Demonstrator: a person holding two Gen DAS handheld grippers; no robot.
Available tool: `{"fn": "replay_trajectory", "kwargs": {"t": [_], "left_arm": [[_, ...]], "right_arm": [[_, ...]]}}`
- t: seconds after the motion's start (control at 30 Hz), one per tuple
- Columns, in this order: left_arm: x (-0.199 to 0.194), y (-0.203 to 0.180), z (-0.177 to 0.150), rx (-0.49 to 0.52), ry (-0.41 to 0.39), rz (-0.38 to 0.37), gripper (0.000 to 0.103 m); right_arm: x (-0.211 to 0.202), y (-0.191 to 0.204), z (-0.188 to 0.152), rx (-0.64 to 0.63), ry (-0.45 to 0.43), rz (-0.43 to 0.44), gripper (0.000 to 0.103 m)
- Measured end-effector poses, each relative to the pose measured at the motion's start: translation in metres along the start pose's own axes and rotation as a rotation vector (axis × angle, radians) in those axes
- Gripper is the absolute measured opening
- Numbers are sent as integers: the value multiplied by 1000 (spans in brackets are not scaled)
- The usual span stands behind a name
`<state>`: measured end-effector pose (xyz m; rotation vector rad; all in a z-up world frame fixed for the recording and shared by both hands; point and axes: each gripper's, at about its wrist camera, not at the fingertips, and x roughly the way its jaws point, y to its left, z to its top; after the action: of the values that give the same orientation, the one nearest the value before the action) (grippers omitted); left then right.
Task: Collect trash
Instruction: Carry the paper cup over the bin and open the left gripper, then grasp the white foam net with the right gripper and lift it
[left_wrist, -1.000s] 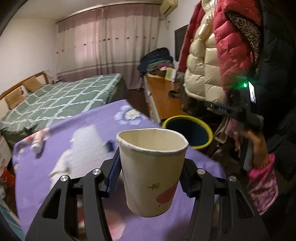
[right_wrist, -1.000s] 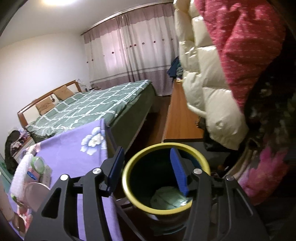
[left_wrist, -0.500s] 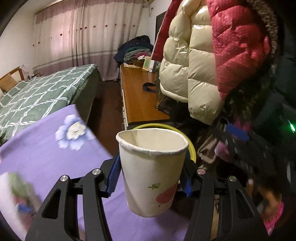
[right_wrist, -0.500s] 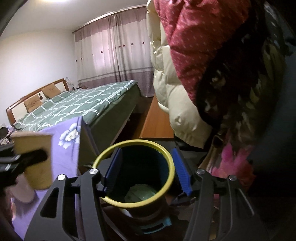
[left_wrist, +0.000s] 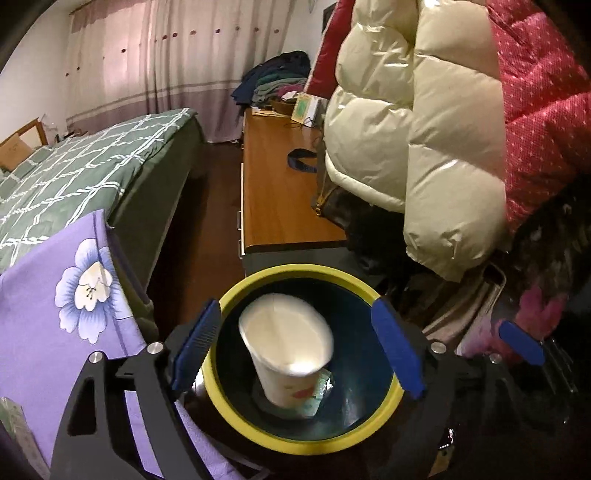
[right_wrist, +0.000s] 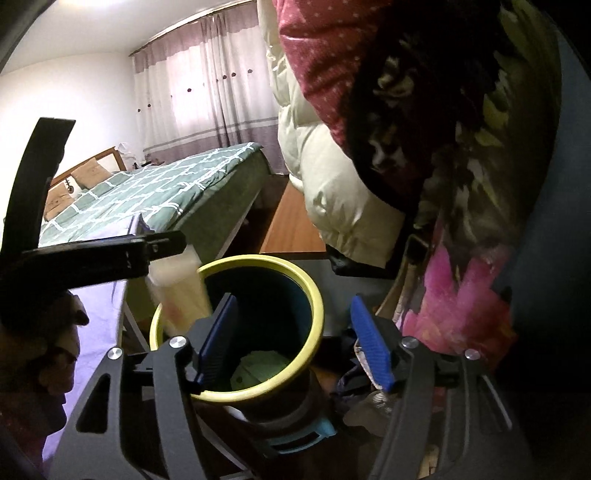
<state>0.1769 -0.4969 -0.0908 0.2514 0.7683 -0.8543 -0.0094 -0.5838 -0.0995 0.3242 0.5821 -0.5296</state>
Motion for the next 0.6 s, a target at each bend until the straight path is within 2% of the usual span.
{"fn": "replay_trajectory", "kwargs": {"t": [0.13,0.27,0.43,0.53,0.6], "left_arm": [[-32,8,-5,-24,-18,25,87],[-90,19,-16,-53,-73,72,93],[-166,48,-41,-83,-147,197,97],[-214,76,-62,-119,-198,300,98],[-248,101,-82,-152,-228,397,98]], "right_arm": [[-3,8,-2,-8,5,11,62],[-3,26,-4,-31,13,40,62],[-11,68,-7,-93,16,117,62],[-19,100,-8,-138,12,172,62],[-24,123,-7,-174,7,205,62]]}}
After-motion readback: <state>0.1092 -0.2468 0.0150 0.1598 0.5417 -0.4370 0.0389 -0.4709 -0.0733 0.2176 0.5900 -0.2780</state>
